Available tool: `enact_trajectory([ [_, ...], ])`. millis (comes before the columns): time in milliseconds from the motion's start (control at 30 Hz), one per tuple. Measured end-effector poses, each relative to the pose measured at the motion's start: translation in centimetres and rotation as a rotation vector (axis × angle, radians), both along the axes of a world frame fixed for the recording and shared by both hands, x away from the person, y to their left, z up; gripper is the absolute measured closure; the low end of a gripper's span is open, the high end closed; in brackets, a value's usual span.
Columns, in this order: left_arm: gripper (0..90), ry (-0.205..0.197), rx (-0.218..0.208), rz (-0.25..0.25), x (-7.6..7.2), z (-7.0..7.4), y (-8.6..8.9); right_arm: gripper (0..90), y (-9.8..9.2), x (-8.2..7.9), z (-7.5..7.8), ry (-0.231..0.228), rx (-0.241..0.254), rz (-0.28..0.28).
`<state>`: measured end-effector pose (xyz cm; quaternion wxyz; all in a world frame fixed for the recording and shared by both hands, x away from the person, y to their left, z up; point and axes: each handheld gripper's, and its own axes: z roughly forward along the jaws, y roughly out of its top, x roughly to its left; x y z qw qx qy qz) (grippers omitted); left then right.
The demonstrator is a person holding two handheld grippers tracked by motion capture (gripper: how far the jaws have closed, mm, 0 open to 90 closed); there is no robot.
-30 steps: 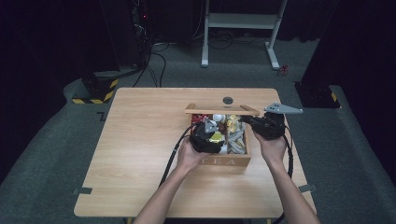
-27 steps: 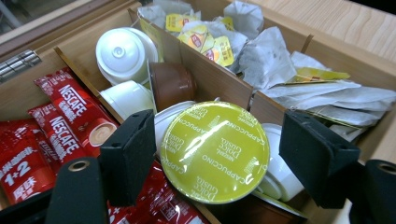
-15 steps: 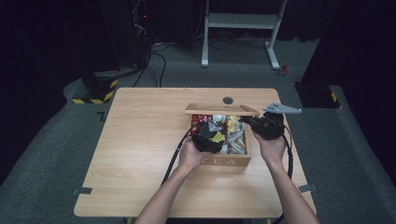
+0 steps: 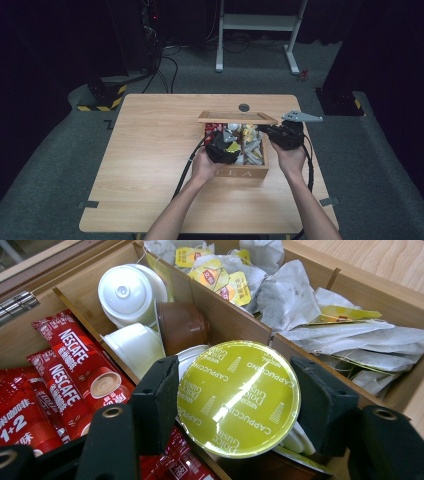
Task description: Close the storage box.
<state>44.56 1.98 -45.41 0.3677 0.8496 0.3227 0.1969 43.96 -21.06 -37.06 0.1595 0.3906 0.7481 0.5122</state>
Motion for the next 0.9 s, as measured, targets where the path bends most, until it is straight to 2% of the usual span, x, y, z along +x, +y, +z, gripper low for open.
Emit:
enact_trajectory([
  [333,39.3,-0.031,-0.035,-0.001,-0.6,0.8,0.8,90.0,0.1,0.0,0.0,0.003,0.001,0.000],
  [467,39.5,-0.057,-0.030,-0.001,-1.0,1.1,0.9,90.0,0.3,0.0,-0.1,0.003,-0.002,0.001],
  [633,39.5,-0.051,-0.050,-0.020,-1.4,1.4,1.2,90.0,0.5,0.0,-0.1,0.006,-0.008,0.002],
  [900,39.6,-0.070,-0.080,-0.018,-2.1,2.2,2.0,89.9,0.5,0.0,-0.1,0.007,-0.006,0.004],
])
